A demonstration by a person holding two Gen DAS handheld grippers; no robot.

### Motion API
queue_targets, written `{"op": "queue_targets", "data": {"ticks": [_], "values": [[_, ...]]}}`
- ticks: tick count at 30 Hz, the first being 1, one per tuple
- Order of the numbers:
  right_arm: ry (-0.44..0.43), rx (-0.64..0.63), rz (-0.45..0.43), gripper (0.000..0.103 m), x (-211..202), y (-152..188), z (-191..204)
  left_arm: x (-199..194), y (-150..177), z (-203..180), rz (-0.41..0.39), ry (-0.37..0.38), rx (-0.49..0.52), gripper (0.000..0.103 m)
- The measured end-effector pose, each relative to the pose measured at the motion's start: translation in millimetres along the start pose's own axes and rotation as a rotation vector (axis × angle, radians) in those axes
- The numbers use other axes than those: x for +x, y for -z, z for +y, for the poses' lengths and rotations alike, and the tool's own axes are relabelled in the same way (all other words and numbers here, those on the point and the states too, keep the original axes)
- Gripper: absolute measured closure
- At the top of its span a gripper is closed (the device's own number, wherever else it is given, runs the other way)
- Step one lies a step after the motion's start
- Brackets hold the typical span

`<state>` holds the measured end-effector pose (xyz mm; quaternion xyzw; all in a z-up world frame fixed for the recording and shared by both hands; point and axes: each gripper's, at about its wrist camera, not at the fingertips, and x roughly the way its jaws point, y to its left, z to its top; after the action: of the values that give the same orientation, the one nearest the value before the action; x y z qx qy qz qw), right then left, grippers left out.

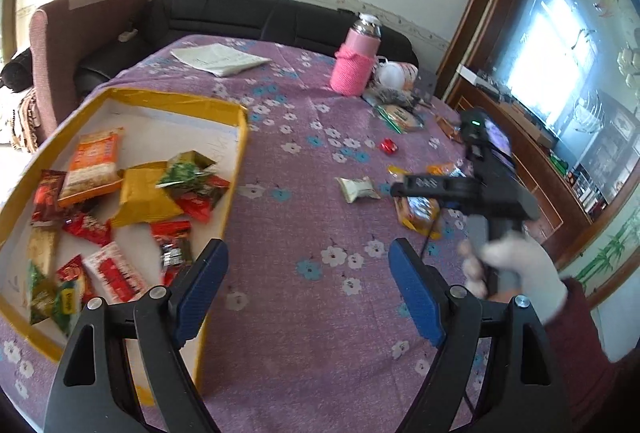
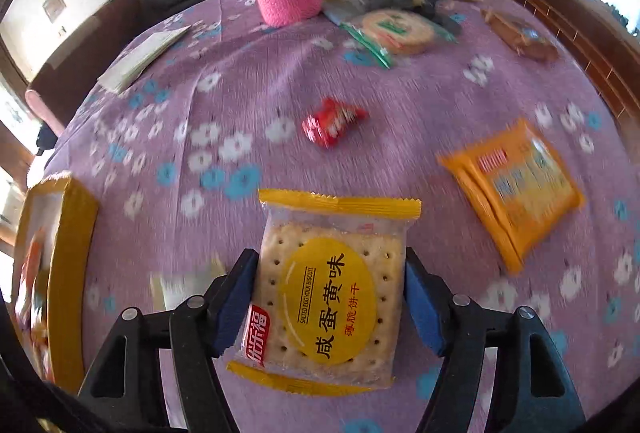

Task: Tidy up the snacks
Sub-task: 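Grasp the yellow round-label cracker pack with the right tool, then grasp the white packet with the left tool while the right tool holds the cracker pack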

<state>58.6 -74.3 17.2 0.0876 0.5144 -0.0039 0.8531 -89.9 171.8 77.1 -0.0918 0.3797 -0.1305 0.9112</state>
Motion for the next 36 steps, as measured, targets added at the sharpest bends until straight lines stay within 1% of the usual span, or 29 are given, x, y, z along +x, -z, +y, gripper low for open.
{"op": "queue_targets", "data": {"ticks": [2, 5, 6, 8, 10, 13, 15, 17, 20, 21, 22, 23, 24, 25, 28, 30, 32, 33, 34, 36], "values": [[-0.033, -0.019, 0.003, 0.031, -11, 17, -11, 18, -7, -9, 0.032, 0.014, 0.019, 0.020], [-0.079, -0.055, -0.024, 0.031, -18, 27, -26, 50, -17, -26, 0.080, 0.018, 0.078, 0.021], [-0.113, -0.052, -0.046, 0.031, -19, 29, -31, 63, -22, -35, 0.100, 0.026, 0.118, 0.021], [-0.169, -0.040, -0.083, 0.031, -21, 31, -38, 84, -30, -53, 0.112, 0.031, 0.213, 0.021], [-0.188, -0.036, -0.085, 0.031, -22, 32, -40, 108, -38, -70, 0.119, 0.016, 0.329, 0.021], [-0.201, -0.048, -0.093, 0.031, -22, 35, -41, 141, -44, -80, 0.142, -0.025, 0.440, 0.021], [-0.211, -0.035, -0.090, 0.031, -22, 33, -43, 159, -46, -80, 0.173, -0.033, 0.469, 0.021], [-0.231, -0.019, -0.086, 0.031, -22, 30, -46, 174, -46, -79, 0.221, -0.023, 0.479, 0.021], [-0.255, 0.007, -0.078, 0.032, -22, 29, -52, 178, -41, -82, 0.255, 0.021, 0.493, 0.023], [-0.257, 0.010, -0.078, 0.032, -21, 29, -53, 178, -38, -85, 0.261, 0.015, 0.509, 0.033], [-0.256, 0.010, -0.078, 0.032, -21, 29, -53, 181, -37, -88, 0.274, 0.005, 0.518, 0.050], [-0.250, 0.006, -0.079, 0.033, -21, 29, -52, 180, -37, -89, 0.275, 0.021, 0.511, 0.056], [-0.242, -0.002, -0.080, 0.033, -21, 30, -50, 180, -37, -91, 0.276, 0.021, 0.505, 0.070], [-0.234, -0.011, -0.081, 0.033, -21, 30, -49, 180, -35, -93, 0.276, 0.017, 0.506, 0.073], [-0.192, -0.063, -0.084, 0.032, -21, 32, -40, 179, -30, -99, 0.266, -0.005, 0.521, 0.073], [-0.163, -0.102, -0.083, 0.028, -21, 34, -34, 179, -29, -101, 0.265, -0.014, 0.517, 0.073], [-0.147, -0.125, -0.078, 0.027, -21, 36, -30, 181, -31, -100, 0.263, -0.019, 0.511, 0.072], [-0.138, -0.137, -0.074, 0.027, -21, 36, -29, 179, -33, -98, 0.265, -0.019, 0.512, 0.070], [-0.132, -0.145, -0.069, 0.027, -21, 37, -28, 180, -33, -98, 0.260, -0.027, 0.517, 0.064], [-0.118, -0.168, -0.061, 0.027, -21, 38, -26, 180, -35, -98, 0.253, -0.024, 0.524, 0.057]]}}
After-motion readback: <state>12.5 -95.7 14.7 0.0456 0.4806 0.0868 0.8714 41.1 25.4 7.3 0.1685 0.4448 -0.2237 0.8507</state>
